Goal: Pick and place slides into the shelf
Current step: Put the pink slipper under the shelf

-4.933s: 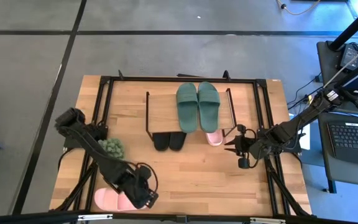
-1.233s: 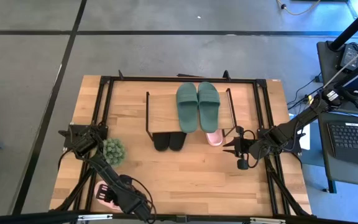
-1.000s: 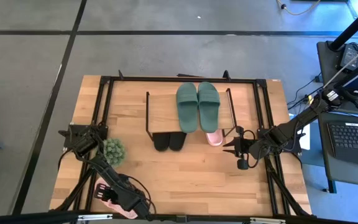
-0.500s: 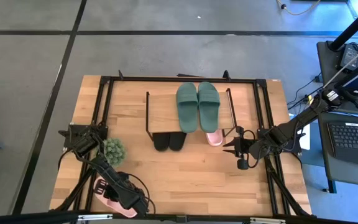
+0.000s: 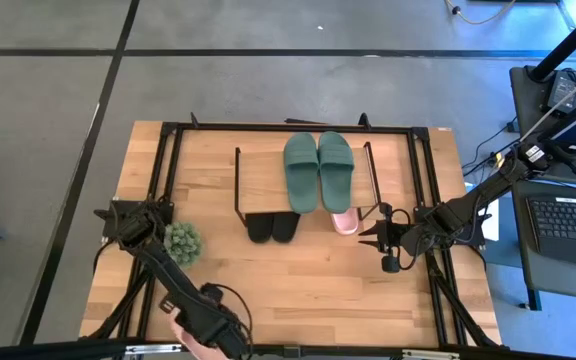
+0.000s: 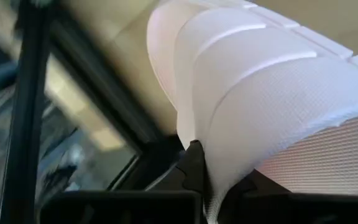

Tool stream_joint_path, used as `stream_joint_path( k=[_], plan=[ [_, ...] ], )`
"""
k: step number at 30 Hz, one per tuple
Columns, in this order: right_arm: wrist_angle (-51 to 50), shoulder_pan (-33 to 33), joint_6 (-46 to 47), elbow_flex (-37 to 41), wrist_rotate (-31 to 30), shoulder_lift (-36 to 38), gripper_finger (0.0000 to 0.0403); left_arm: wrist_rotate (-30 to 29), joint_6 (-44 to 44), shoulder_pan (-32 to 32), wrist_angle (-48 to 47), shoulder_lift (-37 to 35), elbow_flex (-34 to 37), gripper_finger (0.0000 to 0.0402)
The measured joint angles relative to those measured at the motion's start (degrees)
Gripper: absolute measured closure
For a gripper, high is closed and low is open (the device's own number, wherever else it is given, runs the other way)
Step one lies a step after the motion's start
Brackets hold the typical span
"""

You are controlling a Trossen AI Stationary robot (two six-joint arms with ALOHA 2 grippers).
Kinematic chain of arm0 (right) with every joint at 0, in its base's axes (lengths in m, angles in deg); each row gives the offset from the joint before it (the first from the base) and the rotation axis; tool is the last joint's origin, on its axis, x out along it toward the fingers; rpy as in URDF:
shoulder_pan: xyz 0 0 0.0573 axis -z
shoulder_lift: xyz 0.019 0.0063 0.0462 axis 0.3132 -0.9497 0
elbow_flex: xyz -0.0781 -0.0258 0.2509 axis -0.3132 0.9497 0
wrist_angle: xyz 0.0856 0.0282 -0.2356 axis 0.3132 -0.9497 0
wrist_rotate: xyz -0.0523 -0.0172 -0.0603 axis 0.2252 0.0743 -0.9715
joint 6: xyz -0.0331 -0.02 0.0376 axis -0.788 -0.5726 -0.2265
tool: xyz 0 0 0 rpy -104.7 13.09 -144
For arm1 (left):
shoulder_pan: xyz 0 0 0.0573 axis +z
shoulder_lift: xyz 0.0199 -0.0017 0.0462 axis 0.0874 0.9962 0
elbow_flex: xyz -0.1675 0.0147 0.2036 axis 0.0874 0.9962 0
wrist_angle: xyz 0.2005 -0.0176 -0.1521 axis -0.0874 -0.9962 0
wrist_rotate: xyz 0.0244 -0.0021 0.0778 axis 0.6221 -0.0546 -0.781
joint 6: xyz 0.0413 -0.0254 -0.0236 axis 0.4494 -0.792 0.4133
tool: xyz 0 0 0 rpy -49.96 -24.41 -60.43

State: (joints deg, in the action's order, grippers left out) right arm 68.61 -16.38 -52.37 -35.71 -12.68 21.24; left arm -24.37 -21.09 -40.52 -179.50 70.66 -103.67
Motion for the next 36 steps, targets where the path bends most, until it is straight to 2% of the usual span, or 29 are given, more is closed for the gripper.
stream_joint_path(
  k=[2, 5, 9, 13, 18, 22, 27, 30, 36],
  plan=[
    [0.0, 0.0, 0.0, 0.0, 0.0, 0.0, 0.0314, -5.6, 3.4, 0.6, 0.0, -0.2, -3.9, 0.0398],
    [0.0, 0.0, 0.0, 0.0, 0.0, 0.0, 0.0314, -17.6, 10.6, 1.6, 0.3, -0.1, -8.2, 0.0398],
    [0.0, 0.0, 0.0, 0.0, 0.0, 0.0, 0.0314, -33.1, 21.9, 4.1, 1.1, -0.1, -10.8, 0.0399],
    [0.0, 0.0, 0.0, 0.0, 0.0, 0.0, 0.0314, -41.7, 34.9, 8.5, 6.4, 0.0, -10.9, 0.0399],
    [-0.3, 0.0, 0.0, 0.0, 0.0, 0.0, 0.0314, -49.9, 56.0, 14.3, 20.6, 0.6, -8.9, 0.0400],
    [-0.4, 0.0, 0.1, 0.0, 0.0, 0.0, 0.0314, -53.3, 64.4, 19.2, 26.6, 0.6, -6.5, 0.0400],
    [-0.5, 0.0, 0.2, 0.0, 0.0, 0.0, 0.0314, -54.3, 71.1, 24.0, 33.7, 0.6, -2.7, 0.0400],
    [-0.5, 0.0, 0.2, 0.0, 0.0, 0.0, 0.0314, -54.2, 76.1, 25.4, 41.5, 0.6, -0.7, 0.0400],
    [-0.4, 0.0, 0.2, 0.0, 0.0, 0.0, 0.0314, -55.1, 76.8, 27.7, 45.3, 1.5, 1.5, 0.0400]
  ],
)
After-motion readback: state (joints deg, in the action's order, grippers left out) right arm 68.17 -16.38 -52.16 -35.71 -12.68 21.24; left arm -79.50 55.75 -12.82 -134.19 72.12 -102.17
